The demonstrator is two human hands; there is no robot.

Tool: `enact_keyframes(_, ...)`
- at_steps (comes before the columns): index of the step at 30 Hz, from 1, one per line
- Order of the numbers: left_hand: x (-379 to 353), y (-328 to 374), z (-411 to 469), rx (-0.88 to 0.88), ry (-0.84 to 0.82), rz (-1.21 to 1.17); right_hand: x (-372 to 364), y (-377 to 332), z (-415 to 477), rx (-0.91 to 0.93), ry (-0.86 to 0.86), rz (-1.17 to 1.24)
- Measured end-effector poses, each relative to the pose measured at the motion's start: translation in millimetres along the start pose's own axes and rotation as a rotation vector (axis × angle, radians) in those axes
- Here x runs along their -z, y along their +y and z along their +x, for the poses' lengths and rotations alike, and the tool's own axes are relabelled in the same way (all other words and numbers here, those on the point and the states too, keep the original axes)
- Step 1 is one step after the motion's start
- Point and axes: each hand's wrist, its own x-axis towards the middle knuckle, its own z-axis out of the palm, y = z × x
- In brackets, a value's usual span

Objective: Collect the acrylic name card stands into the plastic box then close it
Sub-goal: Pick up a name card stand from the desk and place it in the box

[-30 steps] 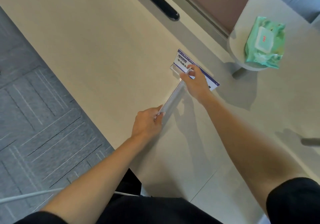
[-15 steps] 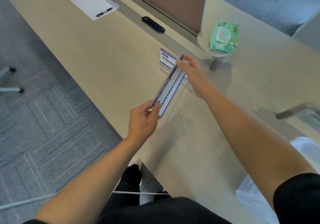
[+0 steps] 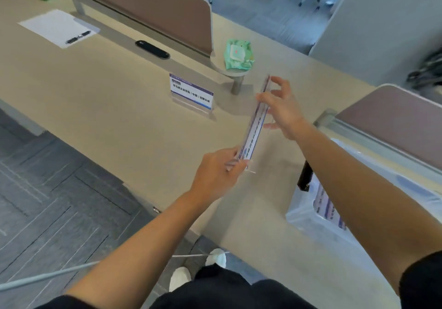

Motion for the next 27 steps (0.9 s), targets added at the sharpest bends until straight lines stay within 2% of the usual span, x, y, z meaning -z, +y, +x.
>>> enact_keyframes(5,-22.5,13.0,-11.8,-0.059,-0.243,-0.114,48.0,7.3,-48.8,-0.025,0.115,0.023)
enact_keyframes(9,-54.7,28.2,-16.1,-0.227,-0.419,-0.146,98.1,22.1,-91.7,-0.084,0.171,0.049)
enact_keyframes(16,-118.6,61.6,-32.8,-0.427,-0.562,-0.098,172.1,54.1,-141.4,-0.053,0.188,0.093)
enact_keyframes(19,-152.5,82.3,-36.0,-0.338,-0.684,-0.085,207.8,71.4,-154.1,-0.037,0.205,0.146)
enact_keyframes(24,-225.1,122.7,-39.1,0.06,-0.821,-0.306,284.9,107.2,-167.3,0.009,0.256,0.219)
enact_keyframes(27,-274.4,142.7,-39.3,0.208,-0.865,-0.297,327.3,129.0,-169.5,0.041,0.266,0.226)
